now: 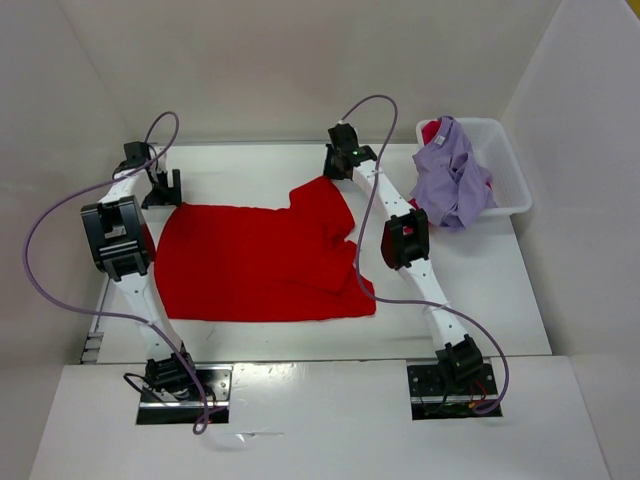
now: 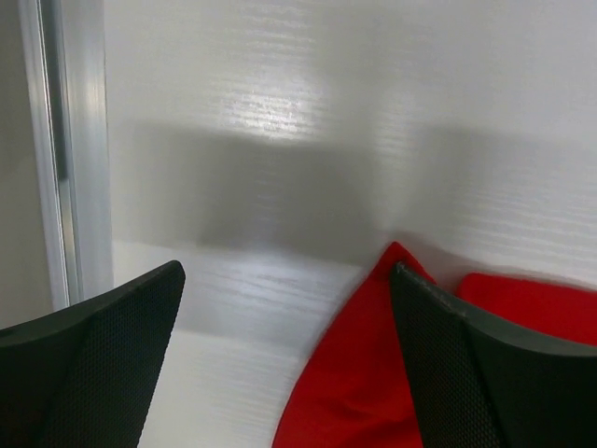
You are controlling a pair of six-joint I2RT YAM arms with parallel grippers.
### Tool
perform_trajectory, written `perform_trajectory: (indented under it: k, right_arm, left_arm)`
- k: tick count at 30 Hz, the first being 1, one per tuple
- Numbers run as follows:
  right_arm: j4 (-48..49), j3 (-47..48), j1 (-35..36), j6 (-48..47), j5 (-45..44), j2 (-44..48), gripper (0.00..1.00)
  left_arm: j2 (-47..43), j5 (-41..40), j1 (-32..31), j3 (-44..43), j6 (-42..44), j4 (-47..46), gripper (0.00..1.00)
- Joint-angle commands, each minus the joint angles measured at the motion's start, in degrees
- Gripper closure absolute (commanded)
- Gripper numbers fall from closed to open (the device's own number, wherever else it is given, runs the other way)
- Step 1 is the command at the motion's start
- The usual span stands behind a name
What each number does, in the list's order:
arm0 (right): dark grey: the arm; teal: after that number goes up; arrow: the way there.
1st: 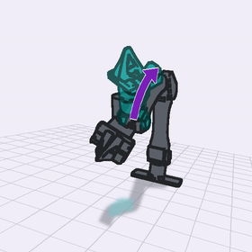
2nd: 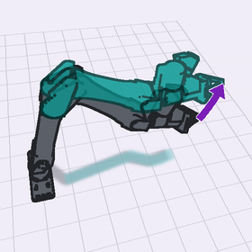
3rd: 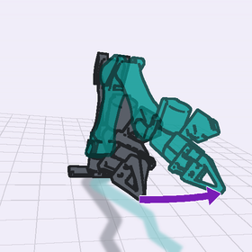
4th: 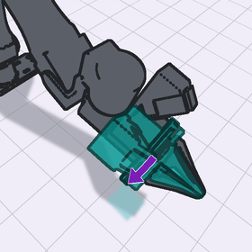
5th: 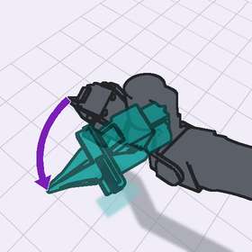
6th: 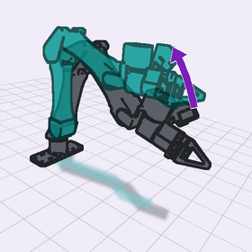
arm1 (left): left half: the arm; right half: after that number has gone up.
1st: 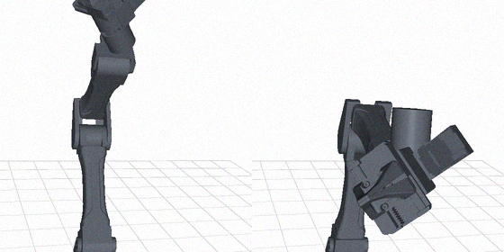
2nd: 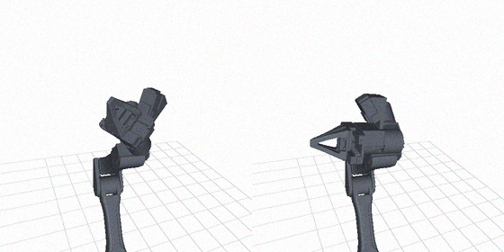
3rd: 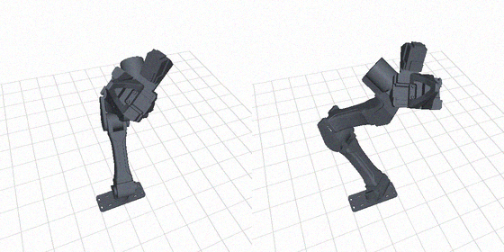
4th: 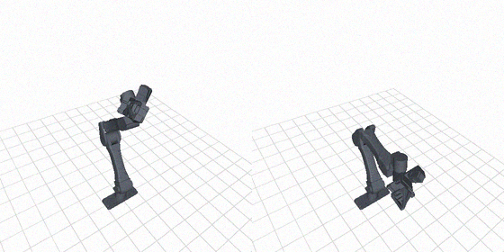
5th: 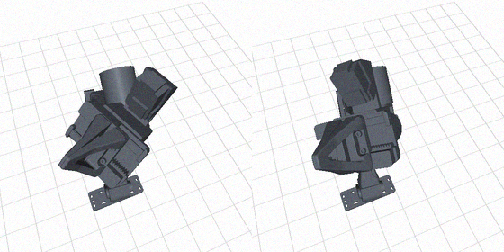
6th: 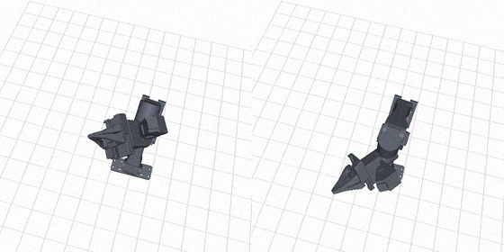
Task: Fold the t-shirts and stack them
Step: Fold the flattened tshirt in 1/3 of the way
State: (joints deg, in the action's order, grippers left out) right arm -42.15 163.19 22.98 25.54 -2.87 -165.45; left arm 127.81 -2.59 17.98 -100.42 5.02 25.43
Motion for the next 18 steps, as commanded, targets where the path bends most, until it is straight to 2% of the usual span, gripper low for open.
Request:
perform_trajectory:
  k: [1,7,11,15,17,18]
  right_arm:
    - [-2.8,1.9,0.3,-1.9,1.0,4.3,1.0]
    - [-2.8,1.9,1.5,-2.4,-0.1,6.7,1.0]
    - [-2.8,1.9,2.0,-2.4,-0.1,6.7,1.0]
    - [-2.8,1.3,2.0,-2.4,-0.1,7.2,1.0]
    - [-2.8,1.3,2.0,-2.4,-0.1,7.2,1.0]
    - [-2.8,1.3,2.0,-2.4,-0.1,7.2,1.0]
  left_arm:
    - [-6.0,1.6,0.0,1.5,-2.6,-2.7,0.03]
    - [-9.2,-1.7,0.0,3.1,-5.7,-4.7,0.02]
    - [-9.2,-0.7,0.0,4.0,-6.2,-5.4,0.02]
    - [-4.4,0.0,0.0,2.2,-6.2,-2.7,0.02]
    - [-1.3,0.0,0.0,-0.7,-6.2,1.6,0.02]
    - [2.0,-2.9,0.0,-4.1,-6.2,3.3,0.03]
